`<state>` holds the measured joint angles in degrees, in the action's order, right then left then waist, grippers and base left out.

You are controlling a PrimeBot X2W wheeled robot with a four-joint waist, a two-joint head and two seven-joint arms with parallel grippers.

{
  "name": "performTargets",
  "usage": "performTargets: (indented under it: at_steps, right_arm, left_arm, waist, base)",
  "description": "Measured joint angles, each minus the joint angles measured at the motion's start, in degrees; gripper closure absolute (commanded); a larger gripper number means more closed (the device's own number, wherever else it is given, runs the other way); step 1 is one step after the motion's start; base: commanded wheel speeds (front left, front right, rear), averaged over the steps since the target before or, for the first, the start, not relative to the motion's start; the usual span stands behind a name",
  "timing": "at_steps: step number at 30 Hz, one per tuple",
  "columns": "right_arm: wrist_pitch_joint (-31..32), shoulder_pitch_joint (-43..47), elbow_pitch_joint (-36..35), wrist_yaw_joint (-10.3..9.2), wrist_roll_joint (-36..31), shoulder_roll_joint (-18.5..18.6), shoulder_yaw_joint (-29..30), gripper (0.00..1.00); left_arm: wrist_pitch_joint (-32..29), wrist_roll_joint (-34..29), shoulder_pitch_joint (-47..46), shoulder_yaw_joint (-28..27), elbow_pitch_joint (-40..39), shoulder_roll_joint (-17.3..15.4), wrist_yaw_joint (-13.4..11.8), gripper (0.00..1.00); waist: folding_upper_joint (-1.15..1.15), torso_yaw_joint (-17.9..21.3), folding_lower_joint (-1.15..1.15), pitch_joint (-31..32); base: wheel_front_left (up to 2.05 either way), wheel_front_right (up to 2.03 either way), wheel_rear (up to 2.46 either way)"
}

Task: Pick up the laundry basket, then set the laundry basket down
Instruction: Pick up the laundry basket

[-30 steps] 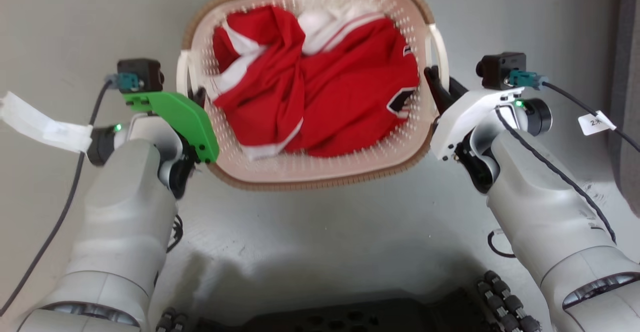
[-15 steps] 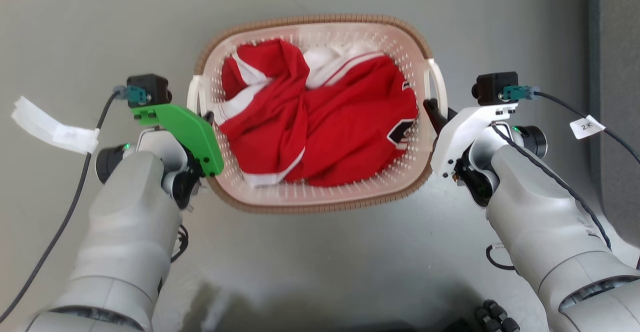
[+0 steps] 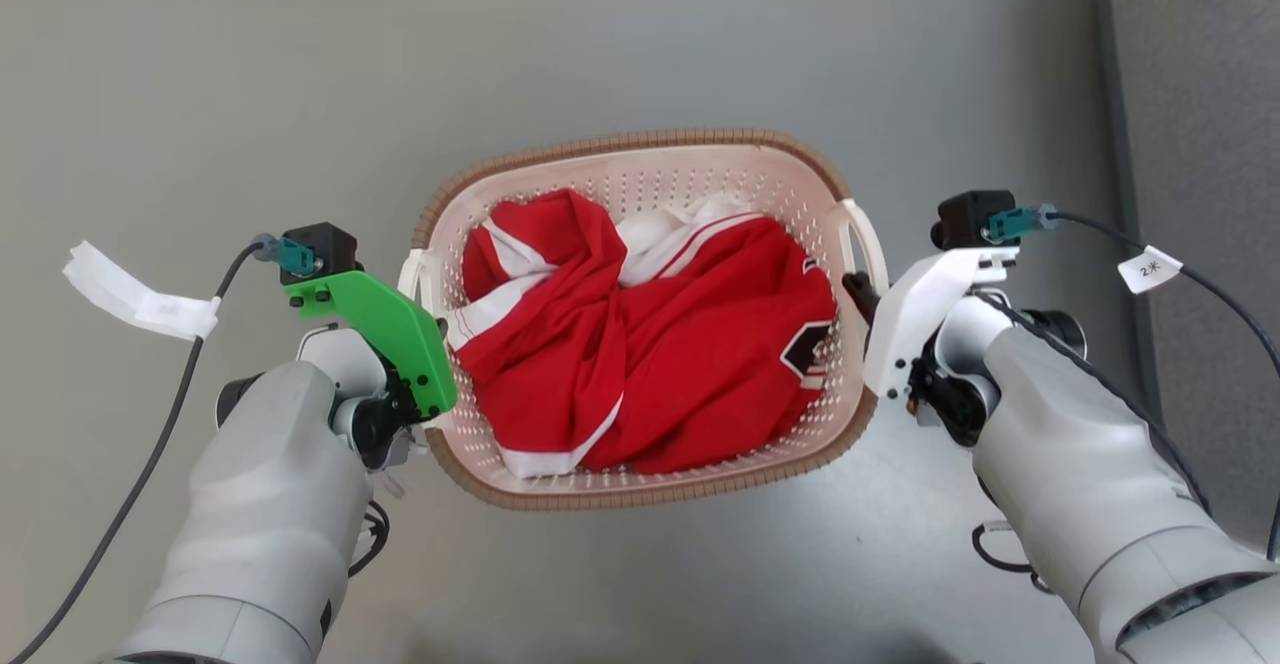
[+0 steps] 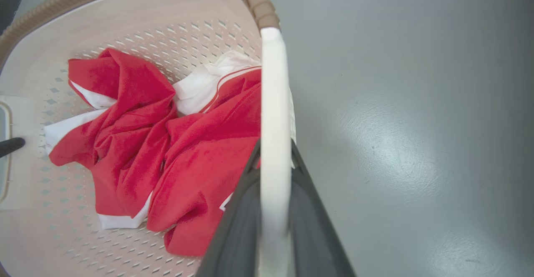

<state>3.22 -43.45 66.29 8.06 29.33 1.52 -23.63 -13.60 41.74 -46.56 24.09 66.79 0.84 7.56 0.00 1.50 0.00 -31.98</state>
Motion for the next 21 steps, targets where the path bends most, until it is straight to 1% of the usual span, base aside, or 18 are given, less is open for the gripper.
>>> performTargets:
  at_steps: [5, 9, 21]
  right_arm:
    - [2.1, 1.3, -0.2, 0.00, 2.6, 0.1, -1.0, 1.00]
    - [3.8, 2.5, -0.6, -0.01, 4.0, 0.2, -2.1, 1.00]
    - [8.5, 5.1, -1.8, -0.10, 8.3, 0.5, -5.3, 1.00]
  left_arm:
    - [-1.5, 0.9, 0.8, 0.3, -0.1, -0.1, 0.0, 1.00]
    - [-3.2, 2.8, 1.6, 0.7, 0.0, -0.3, 0.0, 1.00]
    - [-4.9, 3.8, 3.6, 1.6, 1.6, -0.6, 0.0, 1.00]
  waist:
    - [0.00, 0.0, 0.00, 3.3]
    - [0.00, 0.0, 0.00, 5.9]
    - [0.00, 0.1, 0.00, 13.3]
  base:
    - [0.00, 0.00, 0.00]
    - [0.00, 0.00, 0.00]
    - [0.00, 0.00, 0.00]
